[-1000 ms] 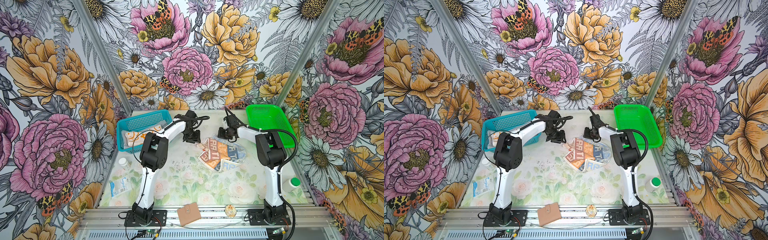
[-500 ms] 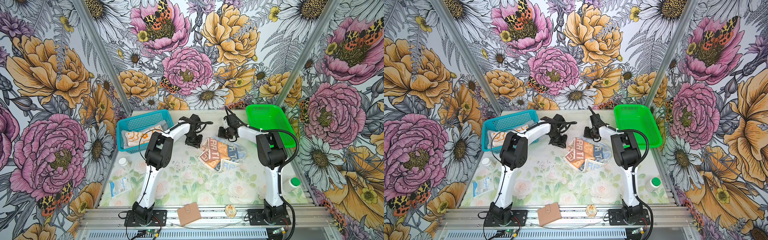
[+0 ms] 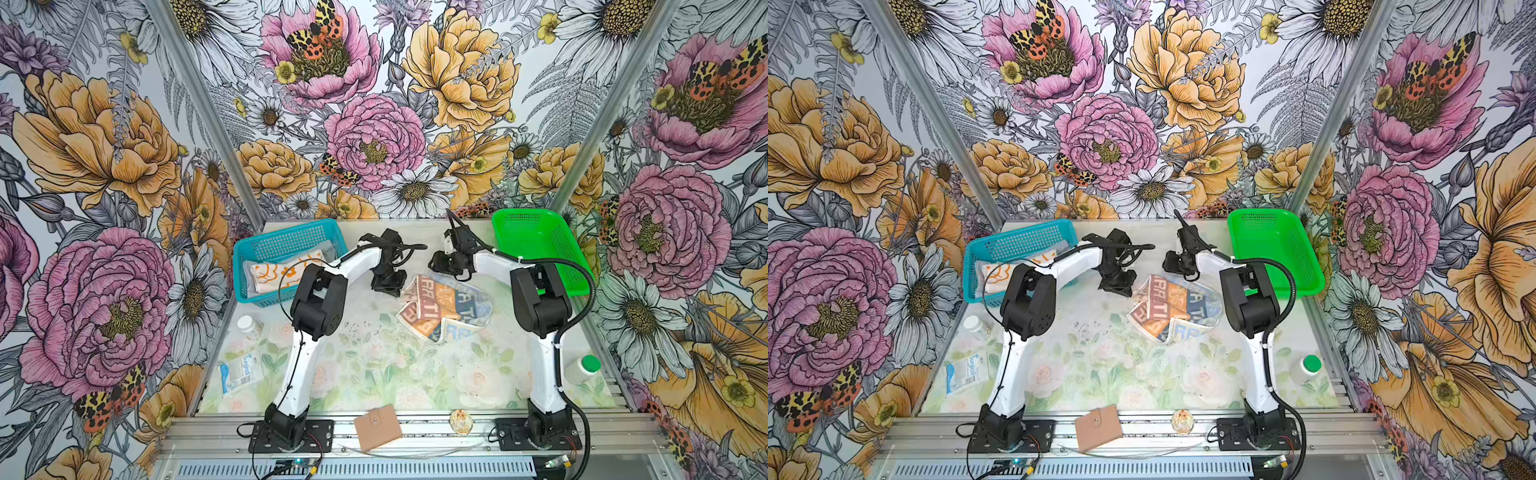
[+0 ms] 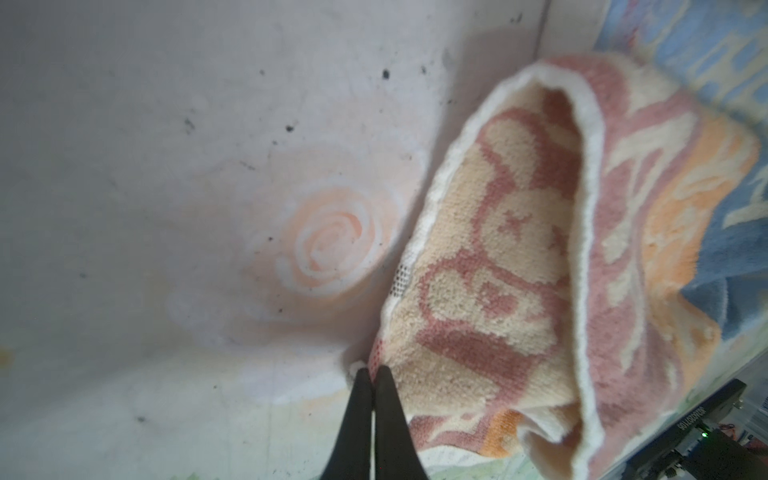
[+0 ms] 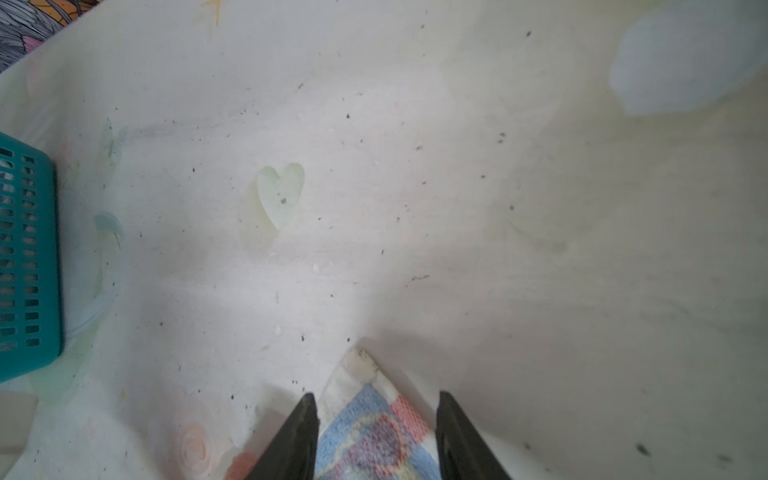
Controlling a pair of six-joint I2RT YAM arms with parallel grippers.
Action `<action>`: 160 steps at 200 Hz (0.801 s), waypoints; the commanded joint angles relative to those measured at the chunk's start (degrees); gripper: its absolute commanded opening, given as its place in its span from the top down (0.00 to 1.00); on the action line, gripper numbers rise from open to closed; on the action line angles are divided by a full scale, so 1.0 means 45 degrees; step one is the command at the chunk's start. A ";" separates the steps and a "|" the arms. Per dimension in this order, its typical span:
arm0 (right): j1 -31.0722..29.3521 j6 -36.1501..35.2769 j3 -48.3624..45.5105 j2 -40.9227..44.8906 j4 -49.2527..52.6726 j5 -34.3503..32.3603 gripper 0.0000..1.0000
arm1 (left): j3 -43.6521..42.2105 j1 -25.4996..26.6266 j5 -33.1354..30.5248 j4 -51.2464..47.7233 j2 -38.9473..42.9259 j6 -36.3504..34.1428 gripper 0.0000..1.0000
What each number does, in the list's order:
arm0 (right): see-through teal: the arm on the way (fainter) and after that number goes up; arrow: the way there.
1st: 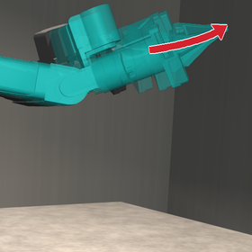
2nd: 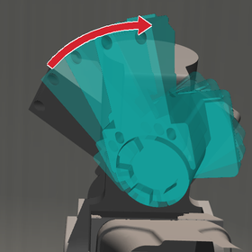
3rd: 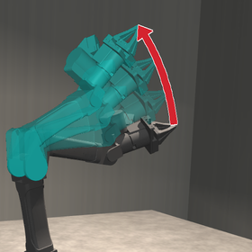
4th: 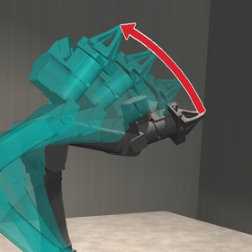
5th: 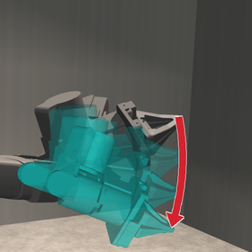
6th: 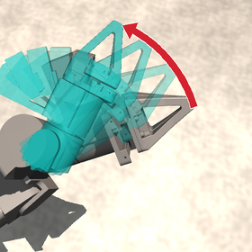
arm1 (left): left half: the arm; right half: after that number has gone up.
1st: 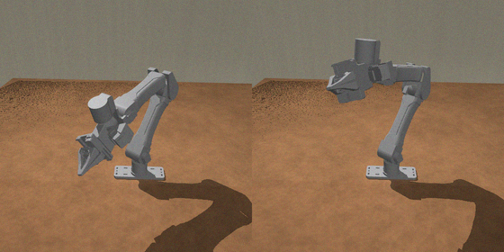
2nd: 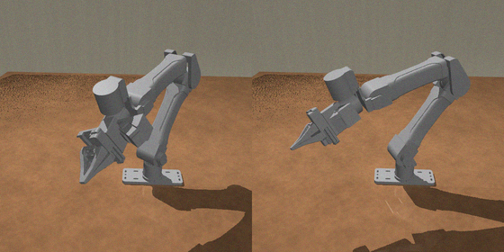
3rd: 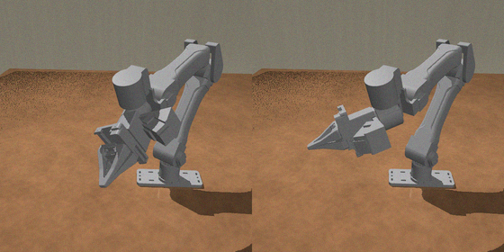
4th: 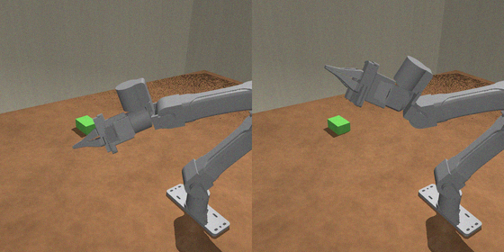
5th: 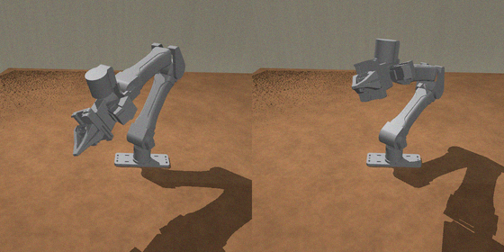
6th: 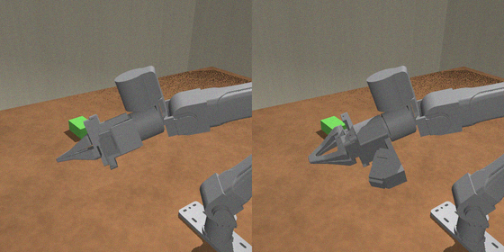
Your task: Fold and stack the towels
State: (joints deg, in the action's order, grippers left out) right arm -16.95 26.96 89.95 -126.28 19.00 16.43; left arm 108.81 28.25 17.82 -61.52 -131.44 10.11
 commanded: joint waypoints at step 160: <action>-0.0550 -0.0126 0.0457 0.0026 0.0039 0.0695 1.00 | 0.0294 -0.0440 -0.0852 0.0289 0.1676 -0.0288 1.00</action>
State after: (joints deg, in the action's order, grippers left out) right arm -18.68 27.44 91.92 -129.03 17.28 17.82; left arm 108.86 27.68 15.92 -61.49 -128.84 10.07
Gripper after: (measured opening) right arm 0.044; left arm 0.046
